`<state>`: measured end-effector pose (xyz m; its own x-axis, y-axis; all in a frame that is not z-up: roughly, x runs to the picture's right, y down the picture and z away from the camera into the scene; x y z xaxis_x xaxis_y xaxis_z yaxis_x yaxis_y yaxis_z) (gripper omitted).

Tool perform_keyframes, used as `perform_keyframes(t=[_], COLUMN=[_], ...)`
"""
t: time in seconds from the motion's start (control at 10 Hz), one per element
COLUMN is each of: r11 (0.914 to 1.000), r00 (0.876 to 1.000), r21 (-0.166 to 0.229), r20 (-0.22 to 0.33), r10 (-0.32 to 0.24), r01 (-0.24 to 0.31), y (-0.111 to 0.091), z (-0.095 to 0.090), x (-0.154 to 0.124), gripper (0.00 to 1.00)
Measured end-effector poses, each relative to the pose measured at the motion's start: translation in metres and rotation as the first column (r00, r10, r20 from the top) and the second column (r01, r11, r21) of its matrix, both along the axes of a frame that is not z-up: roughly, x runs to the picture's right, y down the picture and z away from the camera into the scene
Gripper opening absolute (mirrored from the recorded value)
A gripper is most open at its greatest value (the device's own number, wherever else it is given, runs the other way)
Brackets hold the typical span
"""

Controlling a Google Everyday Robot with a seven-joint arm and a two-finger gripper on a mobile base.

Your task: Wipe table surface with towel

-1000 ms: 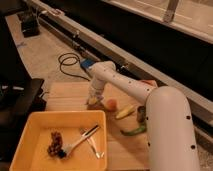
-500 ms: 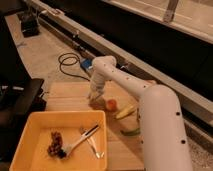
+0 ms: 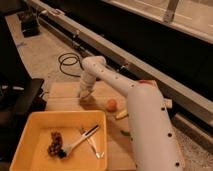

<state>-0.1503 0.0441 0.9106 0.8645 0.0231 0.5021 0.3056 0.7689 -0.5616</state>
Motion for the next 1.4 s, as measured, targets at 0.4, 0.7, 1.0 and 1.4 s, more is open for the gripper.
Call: perform_keyframes(t=[0.4,0.7,1.0,1.4], r11=[0.9965,0.9888,0.9885,0.9936], r00=[0.998,1.000,0.997,0.993], r21=[-0.081,-0.149,-0.151,-0.109], r20=[0.049,0.022,-0.073,-0.109], r10=[0.025,0.017,-0.003,-0.043], r01=[-0.021,-0.013,-0.008,0.031], y=[0.045,0.074,0.065,0.023], z=[-0.019,-0.021,-0.007,0.033], x=[0.001,0.022,0.071,0.073], gripper=[0.00,0.00,0.00,0.00])
